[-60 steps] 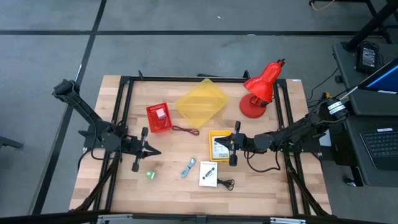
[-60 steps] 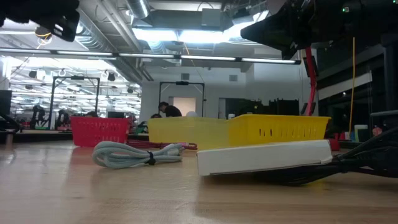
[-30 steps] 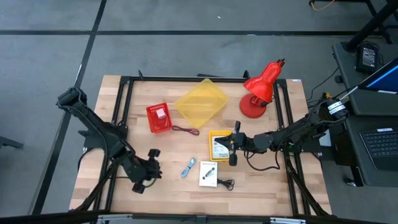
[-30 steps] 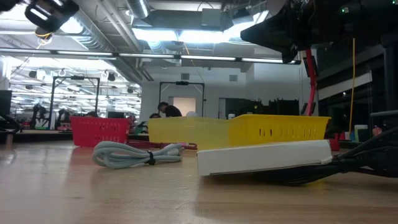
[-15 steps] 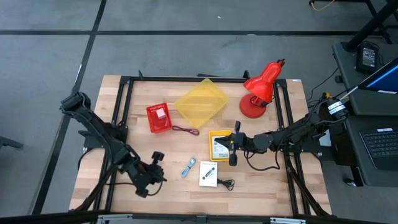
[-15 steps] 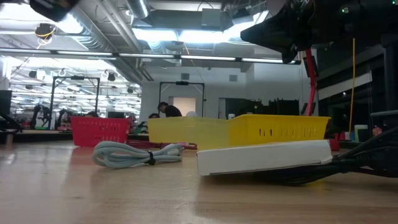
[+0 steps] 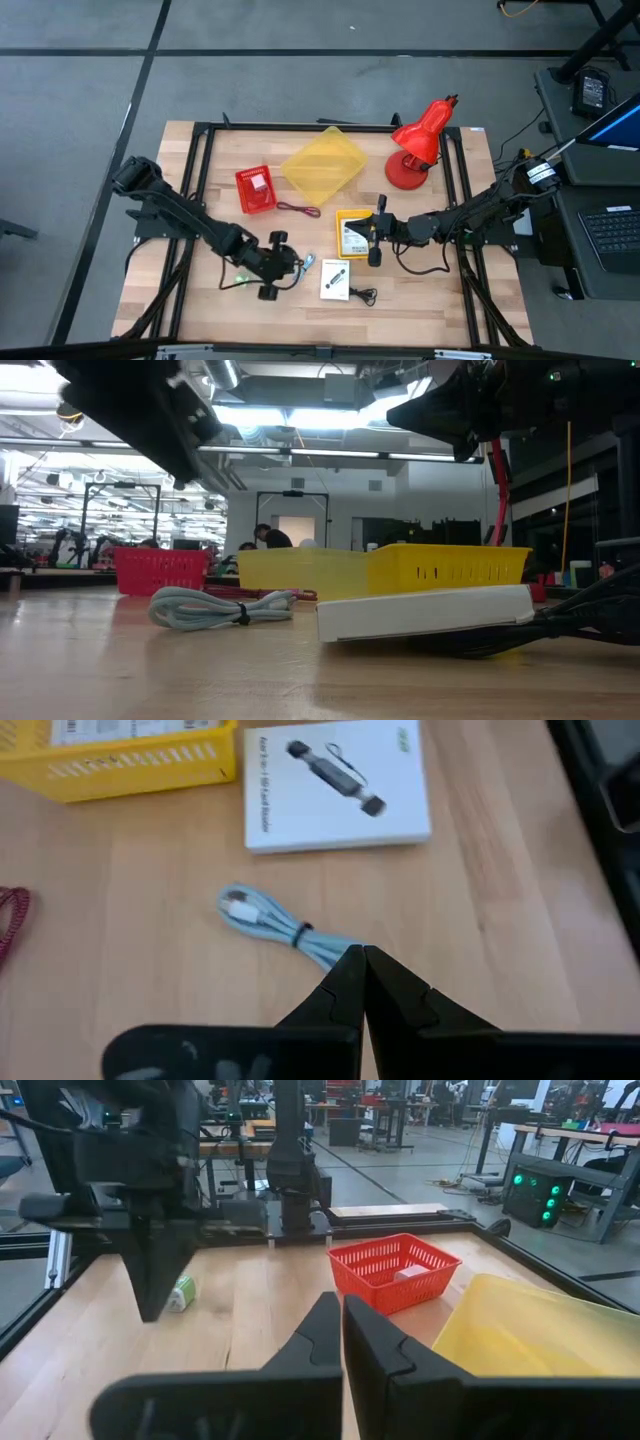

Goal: Pick and place items into bin
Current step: Put the light blue charger cable into the big yellow bin

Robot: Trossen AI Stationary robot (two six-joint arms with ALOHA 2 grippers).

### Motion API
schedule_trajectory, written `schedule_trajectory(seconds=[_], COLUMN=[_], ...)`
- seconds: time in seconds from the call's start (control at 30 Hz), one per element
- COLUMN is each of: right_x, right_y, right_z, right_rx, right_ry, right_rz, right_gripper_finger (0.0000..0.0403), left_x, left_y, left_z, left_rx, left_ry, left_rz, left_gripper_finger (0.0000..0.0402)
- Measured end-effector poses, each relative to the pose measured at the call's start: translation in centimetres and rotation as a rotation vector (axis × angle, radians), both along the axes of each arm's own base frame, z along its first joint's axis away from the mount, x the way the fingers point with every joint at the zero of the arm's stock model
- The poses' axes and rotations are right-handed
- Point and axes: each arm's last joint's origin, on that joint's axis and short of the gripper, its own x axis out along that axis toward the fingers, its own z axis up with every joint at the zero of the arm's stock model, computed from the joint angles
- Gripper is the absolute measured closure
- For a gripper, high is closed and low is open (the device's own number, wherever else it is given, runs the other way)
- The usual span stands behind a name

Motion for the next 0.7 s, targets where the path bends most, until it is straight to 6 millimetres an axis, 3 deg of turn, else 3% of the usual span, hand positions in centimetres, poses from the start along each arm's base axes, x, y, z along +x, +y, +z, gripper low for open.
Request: schedule_trajectory(seconds=[0.33,0.7], right_x=[0.0,0.0], right_y=[0.0,0.0], right_z=[0.0,0.0], right_rx=[0.0,0.0], right_ry=[0.001,0.001], right_rz=[0.0,0.0], right_gripper_finger=[0.0402,0.0402], left_x=[1.5,2.9], left_y=[1.8,1.3], left_z=[-1.2,-3.0], left_rx=[-0.015,-0.114], left_ry=[-0.009,-0.005], left_rz=[0.21,0.216], left_gripper_finger=[0.0352,0.0287])
